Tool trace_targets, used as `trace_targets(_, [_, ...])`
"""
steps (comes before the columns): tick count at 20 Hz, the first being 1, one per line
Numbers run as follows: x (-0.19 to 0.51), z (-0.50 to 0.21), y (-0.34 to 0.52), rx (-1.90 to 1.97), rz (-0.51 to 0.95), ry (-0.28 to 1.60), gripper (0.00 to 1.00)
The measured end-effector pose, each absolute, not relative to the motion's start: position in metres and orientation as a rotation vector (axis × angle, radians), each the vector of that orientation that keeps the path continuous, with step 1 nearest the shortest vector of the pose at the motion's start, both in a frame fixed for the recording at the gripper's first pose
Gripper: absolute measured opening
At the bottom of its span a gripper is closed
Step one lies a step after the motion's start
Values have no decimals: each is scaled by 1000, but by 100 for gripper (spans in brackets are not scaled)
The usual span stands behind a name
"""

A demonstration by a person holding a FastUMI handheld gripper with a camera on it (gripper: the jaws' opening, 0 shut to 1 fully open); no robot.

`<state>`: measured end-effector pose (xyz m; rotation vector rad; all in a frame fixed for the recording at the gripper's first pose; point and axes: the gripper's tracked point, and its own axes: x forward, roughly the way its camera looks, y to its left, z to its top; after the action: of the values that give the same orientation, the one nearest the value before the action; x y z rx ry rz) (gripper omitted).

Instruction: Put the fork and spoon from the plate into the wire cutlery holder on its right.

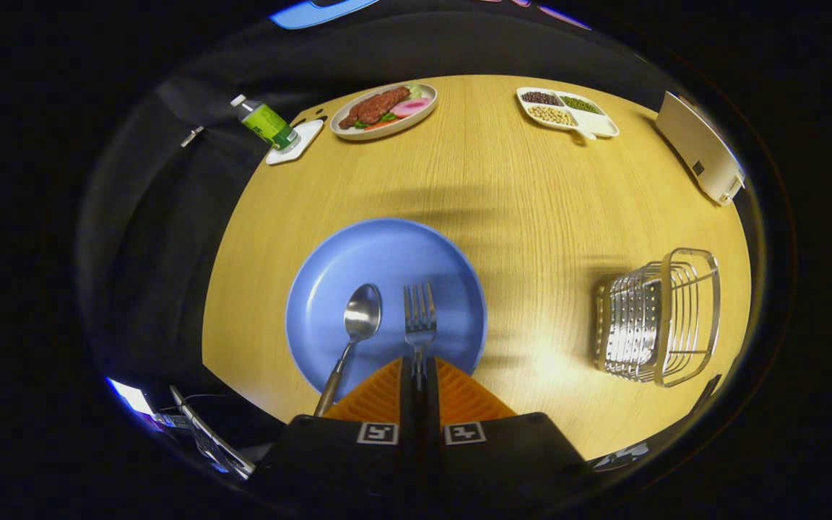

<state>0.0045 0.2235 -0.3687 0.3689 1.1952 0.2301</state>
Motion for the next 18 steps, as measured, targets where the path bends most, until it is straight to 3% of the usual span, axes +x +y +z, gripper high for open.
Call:
trace_targets(6, [8, -324, 201, 385, 281, 1123, 7])
trace_targets(11, [4, -280, 122, 264, 290, 1070, 7])
trace_targets(18, [-30, -291, 22, 157, 241, 1282, 7])
